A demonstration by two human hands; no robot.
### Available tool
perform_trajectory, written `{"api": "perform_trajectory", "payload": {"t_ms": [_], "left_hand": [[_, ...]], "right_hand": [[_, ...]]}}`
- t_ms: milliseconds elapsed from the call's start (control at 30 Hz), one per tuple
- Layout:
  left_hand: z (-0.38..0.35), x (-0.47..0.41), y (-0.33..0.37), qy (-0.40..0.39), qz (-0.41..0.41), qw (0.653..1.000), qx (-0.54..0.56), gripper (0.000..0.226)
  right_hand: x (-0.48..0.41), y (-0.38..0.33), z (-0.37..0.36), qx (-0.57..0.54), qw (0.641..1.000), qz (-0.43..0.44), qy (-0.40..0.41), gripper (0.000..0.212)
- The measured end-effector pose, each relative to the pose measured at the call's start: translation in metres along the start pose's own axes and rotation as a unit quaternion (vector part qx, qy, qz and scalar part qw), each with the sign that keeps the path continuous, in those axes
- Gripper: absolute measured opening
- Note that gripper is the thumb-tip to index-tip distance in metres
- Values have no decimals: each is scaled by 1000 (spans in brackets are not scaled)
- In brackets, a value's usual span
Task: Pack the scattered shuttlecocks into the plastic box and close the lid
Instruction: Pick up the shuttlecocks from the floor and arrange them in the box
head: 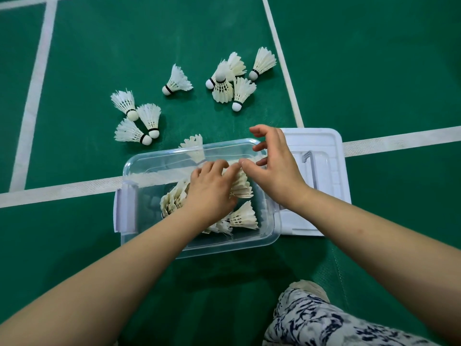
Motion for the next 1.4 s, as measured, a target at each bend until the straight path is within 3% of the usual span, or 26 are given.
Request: {"api": "perform_trajectory", "payload": {"t_ms": [267,567,667,800,933,1100,1267,1400], "left_hand": [[-28,2,13,-90,8,996,-17,70],[-10,9,4,-57,-1,997,47,98],[3,14,0,-31,-13,996,78,80],[37,18,-32,125,24,985,121,34],[57,17,-78,221,69,962,145,26],[65,7,-127,242,139,949,148,24],[51,0,-161,229,202,938,166,21],[39,-3,-168,209,204,941,171,23]], "right_hand": [[0,3,0,-15,1000,5,-4,50],[-8,-3,0,-46,999,17,17,39],[-15,-10,-1,-41,998,37,33,35],[-36,-20,-1,-9,996,65,54,20],[-72,-27,-12,44,995,79,39,18],[-111,-25,-48,93,991,87,-28,25],[-144,2,-51,156,987,24,-23,35],[-157,18,-56,181,983,5,-38,41]]}}
Point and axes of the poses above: each hand's wrist, its own x-axis away from the middle knuckle, its own z-axis out of the back of the hand, y = z × x, the point moved 7 cm from there along -x, towards the middle knuckle, and after that the axes turned 12 degrees about -x, right-handed, at the moved point
